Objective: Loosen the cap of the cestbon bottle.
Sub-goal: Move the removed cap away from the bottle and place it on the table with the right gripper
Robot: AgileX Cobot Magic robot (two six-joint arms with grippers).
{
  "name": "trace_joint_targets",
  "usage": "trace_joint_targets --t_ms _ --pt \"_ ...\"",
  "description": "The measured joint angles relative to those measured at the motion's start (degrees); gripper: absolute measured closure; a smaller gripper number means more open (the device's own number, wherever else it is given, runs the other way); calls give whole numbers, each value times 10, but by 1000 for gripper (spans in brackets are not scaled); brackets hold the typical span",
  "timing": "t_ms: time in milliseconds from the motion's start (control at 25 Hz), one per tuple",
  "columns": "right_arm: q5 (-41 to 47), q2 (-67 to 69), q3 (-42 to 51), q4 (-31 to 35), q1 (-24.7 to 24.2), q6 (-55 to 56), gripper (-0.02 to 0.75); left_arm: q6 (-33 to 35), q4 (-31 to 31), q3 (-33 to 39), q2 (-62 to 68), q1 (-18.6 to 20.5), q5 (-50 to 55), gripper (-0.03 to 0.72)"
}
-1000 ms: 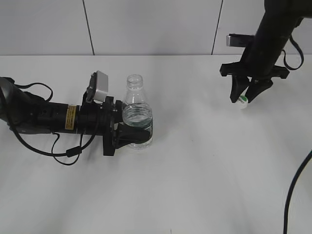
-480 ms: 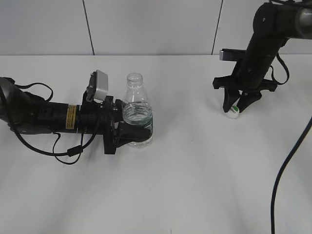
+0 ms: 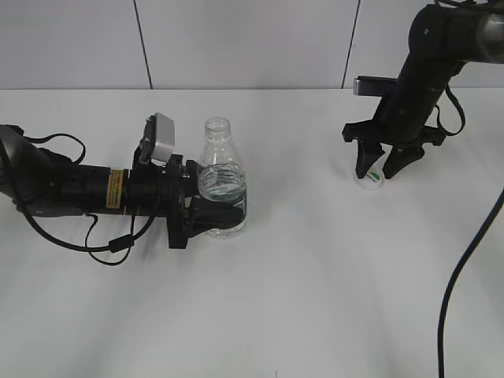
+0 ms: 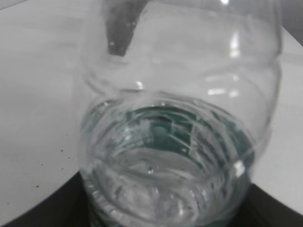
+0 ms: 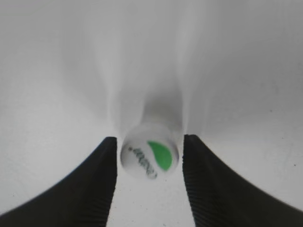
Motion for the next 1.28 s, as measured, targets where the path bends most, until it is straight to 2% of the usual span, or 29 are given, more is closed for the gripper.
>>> trace_joint_targets --t_ms 120,240,760,1080,1200,1280 --pt "0 0 0 0 0 -2 231 0 0 0 0 0 0 276" --pt "0 0 0 0 0 -3 158 0 0 0 0 0 0 276" --pt "92 -59 0 -1 0 -18 156 0 0 0 0 0 1 276" --pt "101 -88 0 0 0 -27 156 0 1 0 0 0 1 273" --pt "101 -88 0 0 0 -31 156 0 5 0 0 0 1 202" --pt "101 -88 0 0 0 -32 156 0 19 0 0 1 3 127"
